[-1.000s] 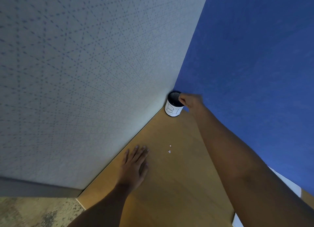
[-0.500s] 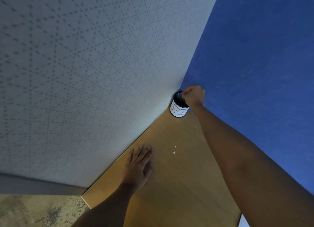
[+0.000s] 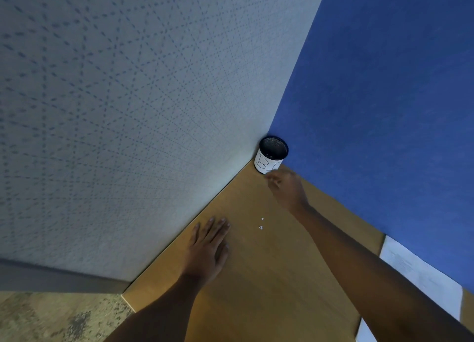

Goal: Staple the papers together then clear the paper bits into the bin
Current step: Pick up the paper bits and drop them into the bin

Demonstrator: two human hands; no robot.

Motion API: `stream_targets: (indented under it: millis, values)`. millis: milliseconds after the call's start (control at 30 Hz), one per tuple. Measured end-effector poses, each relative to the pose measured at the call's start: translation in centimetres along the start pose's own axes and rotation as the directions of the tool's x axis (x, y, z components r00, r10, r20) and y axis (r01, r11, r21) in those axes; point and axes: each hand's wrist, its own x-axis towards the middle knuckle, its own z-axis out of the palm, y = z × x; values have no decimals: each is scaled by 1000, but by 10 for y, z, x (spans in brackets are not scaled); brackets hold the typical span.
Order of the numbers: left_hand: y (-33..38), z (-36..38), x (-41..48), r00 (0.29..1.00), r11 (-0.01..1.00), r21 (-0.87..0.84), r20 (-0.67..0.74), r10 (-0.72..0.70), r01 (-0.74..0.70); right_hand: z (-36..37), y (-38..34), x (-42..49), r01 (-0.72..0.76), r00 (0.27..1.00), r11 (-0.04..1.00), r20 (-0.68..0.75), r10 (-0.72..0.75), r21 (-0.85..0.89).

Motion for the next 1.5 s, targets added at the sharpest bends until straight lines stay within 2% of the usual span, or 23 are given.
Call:
stream_targets:
  millis: [167, 300, 400, 767, 967, 1100, 1367, 1500]
  values:
    - [-2, 1, 0, 1000, 1000, -11, 4, 2, -2, 24, 31, -46, 4, 979, 1000, 205, -1, -16]
    - [-2, 2, 0, 1000, 1000, -3, 4, 3, -3, 36, 38, -63, -21, 967, 999, 254, 26, -25]
    - [-1, 2, 0, 1000, 1000, -5, 2, 4, -4, 43, 39, -72, 74, 959, 990, 282, -38, -117]
    - [0, 0, 0, 1000, 1000, 15, 6, 0, 0, 51, 32, -92, 209, 953, 924, 278, -119, -321]
    - [-1, 1, 0, 1000, 1000, 10, -3, 13, -13, 62, 25, -94, 158, 974, 882, 219, -64, -444]
    - [-1, 1, -1, 1000, 1000, 12, 0, 5, -5, 70, 24, -94, 117, 988, 896, 138, -63, -428]
    - [0, 1, 1, 1000, 1000, 15, -5, 12, -12, 79, 26, -93, 138, 986, 868, 145, -78, -477]
    - [0, 1, 0, 1000, 1000, 3, -9, 13, -13, 85, 23, -91, 51, 989, 880, 147, 22, -473]
